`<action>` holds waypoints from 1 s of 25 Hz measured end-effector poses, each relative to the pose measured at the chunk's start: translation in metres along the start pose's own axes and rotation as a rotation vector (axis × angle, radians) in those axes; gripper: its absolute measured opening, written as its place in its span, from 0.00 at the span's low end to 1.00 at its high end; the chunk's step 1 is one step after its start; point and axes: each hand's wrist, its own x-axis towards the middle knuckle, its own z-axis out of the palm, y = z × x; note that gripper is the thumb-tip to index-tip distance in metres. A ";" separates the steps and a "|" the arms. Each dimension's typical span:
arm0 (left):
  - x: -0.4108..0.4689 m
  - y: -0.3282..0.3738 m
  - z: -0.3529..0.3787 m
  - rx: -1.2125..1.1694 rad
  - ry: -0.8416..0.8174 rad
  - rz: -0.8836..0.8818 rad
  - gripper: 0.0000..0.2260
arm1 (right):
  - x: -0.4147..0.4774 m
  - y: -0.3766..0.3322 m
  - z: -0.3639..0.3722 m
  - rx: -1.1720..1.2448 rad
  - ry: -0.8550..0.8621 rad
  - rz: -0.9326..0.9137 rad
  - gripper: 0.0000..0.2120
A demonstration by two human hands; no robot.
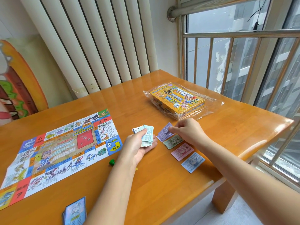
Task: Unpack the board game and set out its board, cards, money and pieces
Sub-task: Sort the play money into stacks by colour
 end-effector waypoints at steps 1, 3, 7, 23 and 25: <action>0.000 0.000 0.000 -0.006 -0.006 -0.008 0.05 | 0.001 -0.001 0.001 -0.018 -0.005 0.002 0.13; 0.001 -0.001 0.000 -0.013 -0.018 -0.017 0.05 | 0.003 -0.001 0.002 -0.082 -0.017 -0.006 0.14; 0.002 -0.003 0.000 -0.036 -0.031 -0.027 0.05 | 0.004 -0.003 0.003 -0.213 -0.027 -0.016 0.13; 0.005 -0.003 -0.001 -0.078 -0.039 -0.049 0.04 | 0.027 -0.031 -0.026 -0.556 -0.230 -0.454 0.05; 0.003 -0.003 0.001 -0.076 -0.046 -0.055 0.04 | 0.034 -0.032 -0.023 -0.650 -0.365 -0.503 0.07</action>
